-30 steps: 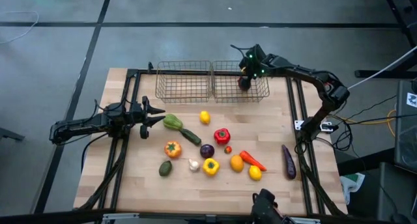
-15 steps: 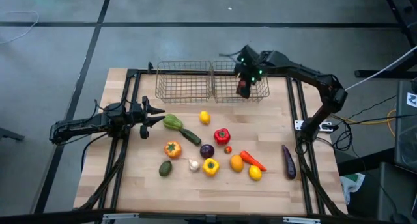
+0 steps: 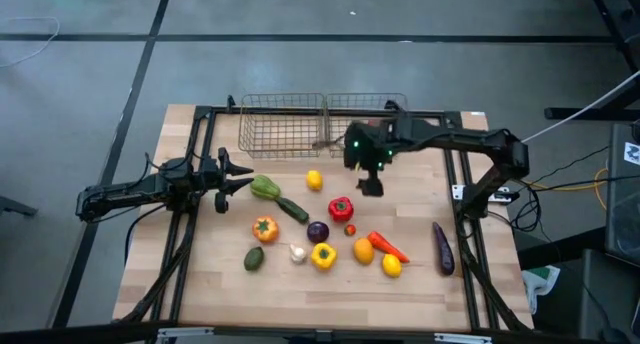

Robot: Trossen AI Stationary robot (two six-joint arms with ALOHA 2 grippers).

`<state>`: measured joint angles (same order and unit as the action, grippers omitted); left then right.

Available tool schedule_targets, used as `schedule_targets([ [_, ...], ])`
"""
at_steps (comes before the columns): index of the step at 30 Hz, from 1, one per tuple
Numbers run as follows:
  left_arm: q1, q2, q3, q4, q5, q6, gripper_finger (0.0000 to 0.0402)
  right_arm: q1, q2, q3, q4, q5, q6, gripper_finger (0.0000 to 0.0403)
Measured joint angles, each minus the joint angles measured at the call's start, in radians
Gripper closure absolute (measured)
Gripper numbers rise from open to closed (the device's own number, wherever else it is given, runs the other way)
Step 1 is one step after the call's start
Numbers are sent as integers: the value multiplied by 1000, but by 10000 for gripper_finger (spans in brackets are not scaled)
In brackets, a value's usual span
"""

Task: Sort produce into baskets
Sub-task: Put the bottom yellow lemon into the right golden wire basket

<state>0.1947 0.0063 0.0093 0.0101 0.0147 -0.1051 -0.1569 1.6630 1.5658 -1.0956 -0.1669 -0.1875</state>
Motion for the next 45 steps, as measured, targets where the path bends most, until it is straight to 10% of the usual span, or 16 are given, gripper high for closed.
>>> schedule_targets([
  [13, 0, 0, 0, 0, 0, 0, 280, 191, 0, 0, -1, 0, 63, 65],
  [45, 0, 0, 0, 0, 0, -19, 280, 567, 2, -320, 28, -66, 992, 65],
])
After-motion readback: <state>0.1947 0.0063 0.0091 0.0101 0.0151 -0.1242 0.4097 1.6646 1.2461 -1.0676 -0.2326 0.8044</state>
